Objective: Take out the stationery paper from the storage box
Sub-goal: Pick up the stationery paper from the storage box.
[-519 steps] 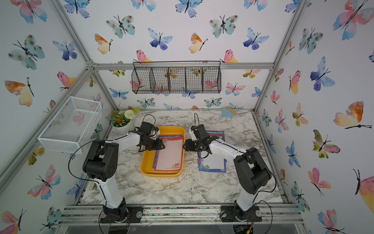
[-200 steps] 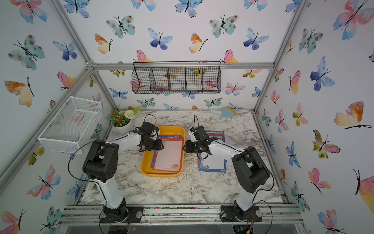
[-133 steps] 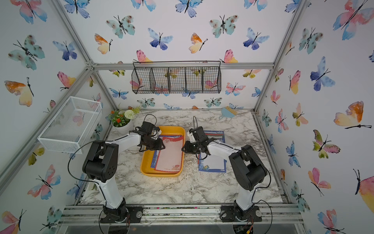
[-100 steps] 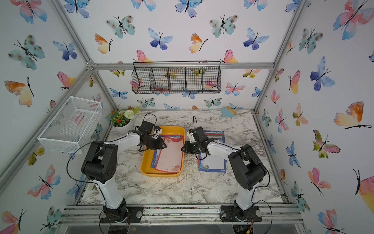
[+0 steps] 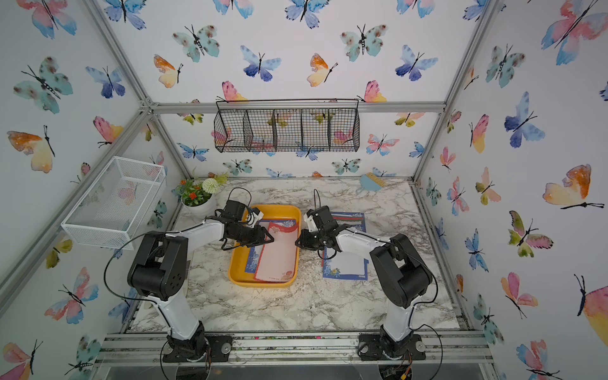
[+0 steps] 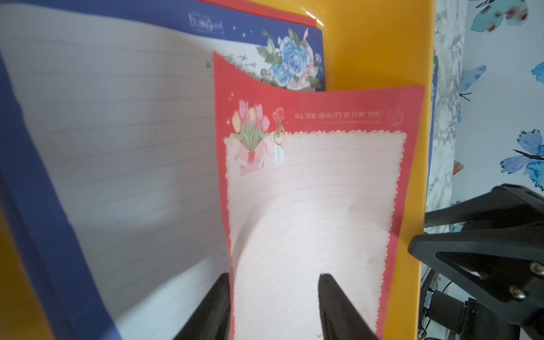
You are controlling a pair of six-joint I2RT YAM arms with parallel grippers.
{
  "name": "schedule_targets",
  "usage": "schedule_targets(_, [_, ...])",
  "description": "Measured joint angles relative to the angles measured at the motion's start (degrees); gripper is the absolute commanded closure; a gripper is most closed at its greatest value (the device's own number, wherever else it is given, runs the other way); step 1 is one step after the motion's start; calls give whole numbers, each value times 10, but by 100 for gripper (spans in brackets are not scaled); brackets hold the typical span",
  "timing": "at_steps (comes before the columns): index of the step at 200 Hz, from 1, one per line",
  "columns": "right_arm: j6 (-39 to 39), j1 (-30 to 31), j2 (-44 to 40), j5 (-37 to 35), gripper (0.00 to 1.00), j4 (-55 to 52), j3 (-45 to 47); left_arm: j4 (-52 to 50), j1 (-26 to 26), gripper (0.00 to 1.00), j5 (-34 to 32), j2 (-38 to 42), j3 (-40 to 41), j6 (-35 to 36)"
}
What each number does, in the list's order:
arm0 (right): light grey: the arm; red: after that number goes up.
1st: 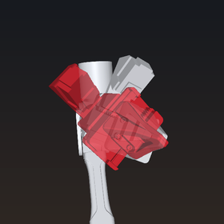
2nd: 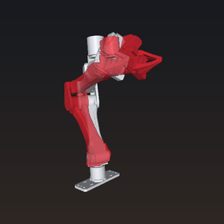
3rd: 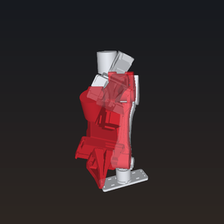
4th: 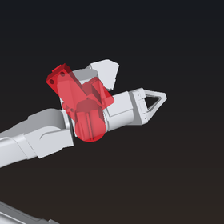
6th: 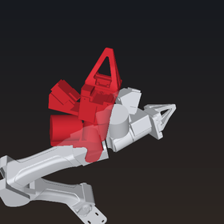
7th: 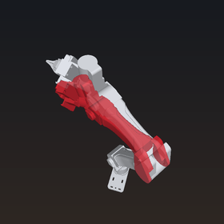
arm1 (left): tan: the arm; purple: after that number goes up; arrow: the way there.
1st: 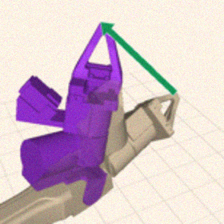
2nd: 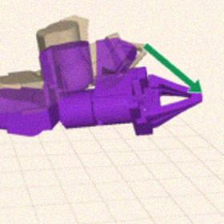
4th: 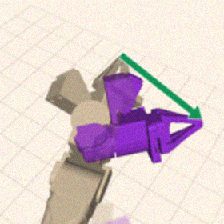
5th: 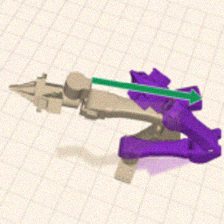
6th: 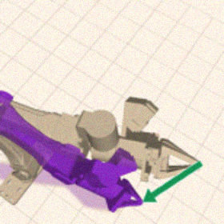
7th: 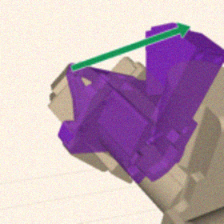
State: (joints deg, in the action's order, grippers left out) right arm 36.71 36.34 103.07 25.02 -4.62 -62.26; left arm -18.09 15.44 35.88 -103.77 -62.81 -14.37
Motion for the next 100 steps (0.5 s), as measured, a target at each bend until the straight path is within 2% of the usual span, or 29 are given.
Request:
schedule_targets(24, [2,0,0,1,80,0,0,-2,0,52,0,0,0,3])
schedule_targets(69, [2,0,0,1,81,0,0,-4,0,67,3,0,0,7])
schedule_targets(85, [2,0,0,1,81,1,1,-4,0,67,12,0,0,11])
schedule_targets(100, [2,0,0,1,80,2,2,-4,0,63,22,0,0,13])
